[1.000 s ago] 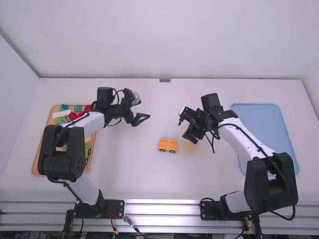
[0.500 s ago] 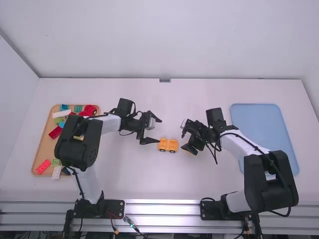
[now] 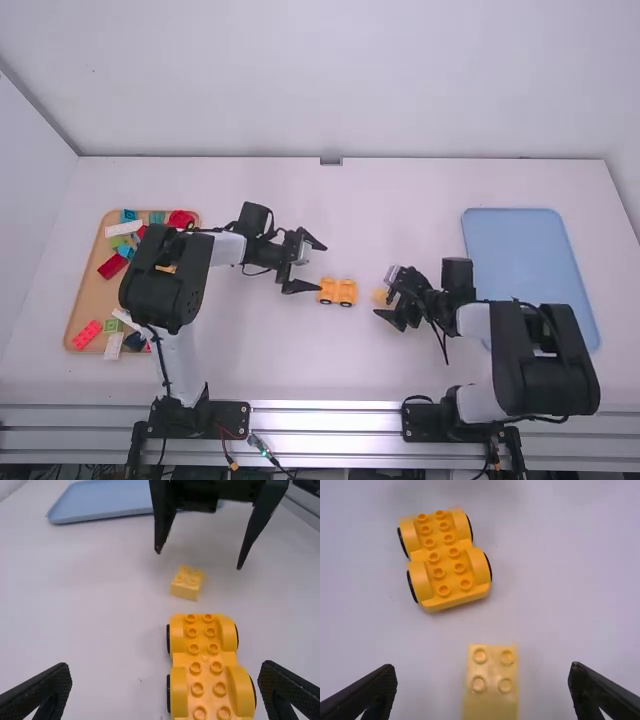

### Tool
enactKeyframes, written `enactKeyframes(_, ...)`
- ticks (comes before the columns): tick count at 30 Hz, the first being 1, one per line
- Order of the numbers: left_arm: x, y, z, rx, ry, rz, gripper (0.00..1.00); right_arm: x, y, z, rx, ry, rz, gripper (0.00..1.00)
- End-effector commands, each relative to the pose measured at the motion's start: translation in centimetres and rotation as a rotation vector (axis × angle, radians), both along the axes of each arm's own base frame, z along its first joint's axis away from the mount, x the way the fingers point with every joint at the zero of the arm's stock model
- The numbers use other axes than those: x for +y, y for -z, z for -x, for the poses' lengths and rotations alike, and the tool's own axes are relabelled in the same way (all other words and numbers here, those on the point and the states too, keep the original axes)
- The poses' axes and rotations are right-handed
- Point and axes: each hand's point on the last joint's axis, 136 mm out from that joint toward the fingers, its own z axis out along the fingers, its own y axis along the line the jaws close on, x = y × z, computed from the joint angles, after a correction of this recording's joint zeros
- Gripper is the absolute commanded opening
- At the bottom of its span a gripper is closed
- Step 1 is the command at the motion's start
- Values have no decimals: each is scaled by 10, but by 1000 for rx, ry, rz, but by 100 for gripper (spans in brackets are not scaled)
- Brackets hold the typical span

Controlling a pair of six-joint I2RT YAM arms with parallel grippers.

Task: Assemble lego blocks to make yellow taxi

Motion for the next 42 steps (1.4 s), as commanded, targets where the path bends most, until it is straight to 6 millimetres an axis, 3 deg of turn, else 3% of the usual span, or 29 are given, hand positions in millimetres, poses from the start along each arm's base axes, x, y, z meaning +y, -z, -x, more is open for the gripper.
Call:
enactKeyframes(1,-3,-6,9,43,29,67,99,-1,8,4,39,-4,-44,85)
enactKeyframes(4,-3,-7,9,47,32,73,99,-4,17,-1,70,8,-57,75)
enactKeyframes(7,-3,-6,11,59,32,72,99,-7,25,-6,103,17,-62,74)
enactKeyframes(14,-2,-3,13,68,30,67,99,-4,24,-8,87,-9,-73,59)
enactKeyframes(15,-2,-2,14,59,30,68,99,-5,25,-8,88,-4,-68,51)
enactKeyframes(19,-2,2,18,51,30,69,99,-5,26,-6,86,-11,-65,45)
enactKeyframes(28,-1,16,24,66,18,15,99,0,32,-2,83,-32,-19,49)
enactKeyframes(31,-4,22,28,62,22,-13,99,2,36,-2,90,-31,12,44)
enactKeyframes(32,-8,26,30,42,28,-30,99,6,36,-3,97,-23,8,38)
enactKeyframes(35,-11,31,30,17,29,-52,99,6,35,-5,90,-19,4,37)
enactKeyframes(42,-12,36,23,51,-22,-75,99,8,14,-12,50,-30,-86,29)
